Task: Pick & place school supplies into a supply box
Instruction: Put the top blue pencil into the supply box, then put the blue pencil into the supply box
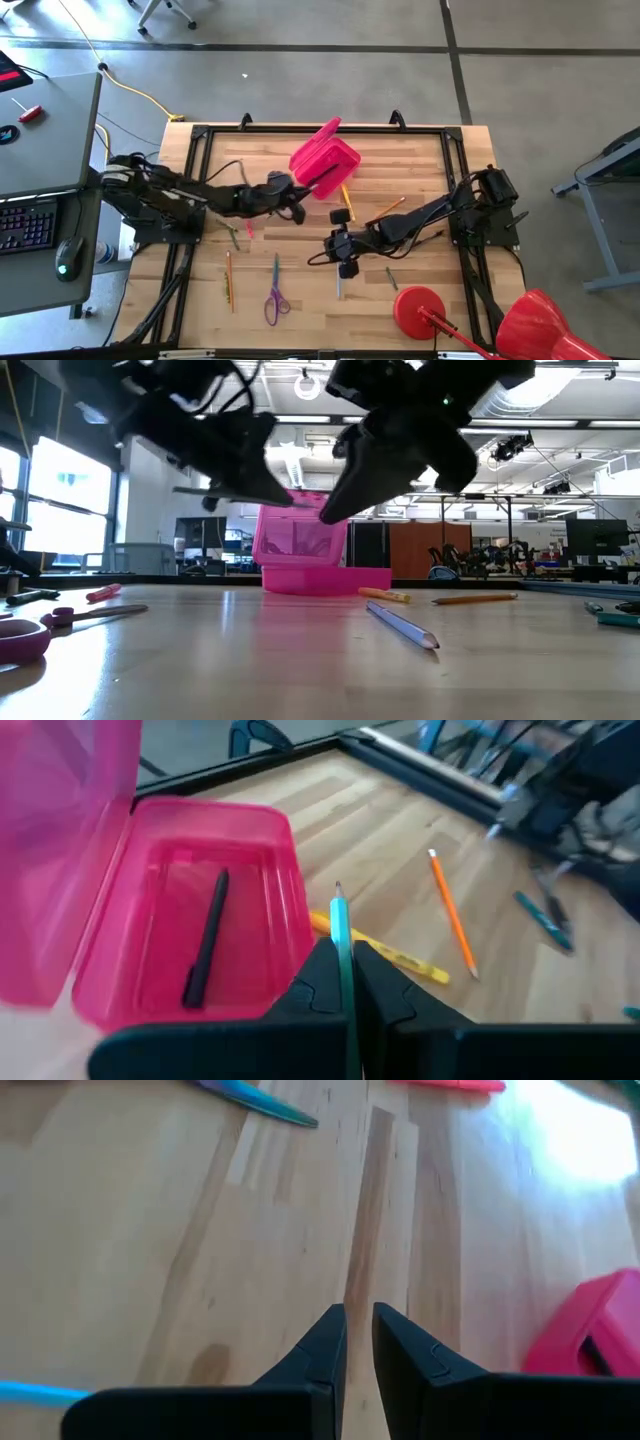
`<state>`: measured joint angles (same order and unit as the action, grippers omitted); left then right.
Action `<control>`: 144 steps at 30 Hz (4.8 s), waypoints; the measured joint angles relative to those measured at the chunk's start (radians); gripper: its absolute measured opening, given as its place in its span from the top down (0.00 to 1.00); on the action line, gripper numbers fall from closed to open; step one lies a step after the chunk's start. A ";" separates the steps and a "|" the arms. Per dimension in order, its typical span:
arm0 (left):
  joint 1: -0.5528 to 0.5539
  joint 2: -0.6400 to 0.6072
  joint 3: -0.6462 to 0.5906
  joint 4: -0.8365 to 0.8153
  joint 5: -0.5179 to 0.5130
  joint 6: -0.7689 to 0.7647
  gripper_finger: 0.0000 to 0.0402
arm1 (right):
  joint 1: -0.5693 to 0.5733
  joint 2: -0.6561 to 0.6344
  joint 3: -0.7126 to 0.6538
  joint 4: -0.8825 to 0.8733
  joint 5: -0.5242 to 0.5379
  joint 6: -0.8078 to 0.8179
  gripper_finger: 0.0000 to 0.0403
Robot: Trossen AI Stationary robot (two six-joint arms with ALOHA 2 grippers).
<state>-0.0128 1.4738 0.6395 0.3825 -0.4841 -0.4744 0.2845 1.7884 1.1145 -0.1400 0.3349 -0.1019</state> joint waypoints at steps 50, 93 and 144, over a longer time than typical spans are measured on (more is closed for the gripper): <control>0.320 0.178 0.573 -0.507 0.526 0.273 0.95 | 0.036 -0.014 0.000 -0.123 0.017 0.043 0.92; 0.016 -0.434 0.645 -1.145 0.336 0.309 0.87 | -0.111 0.043 0.000 0.085 -0.725 -0.529 0.97; 0.019 -0.513 0.644 -1.246 0.255 0.154 0.86 | -0.084 0.181 0.000 0.026 -0.772 -0.846 0.77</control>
<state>0.0063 0.9604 1.2839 -0.8631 -0.2287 -0.3202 0.2005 1.9697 1.1141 -0.1140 -0.4366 -0.9478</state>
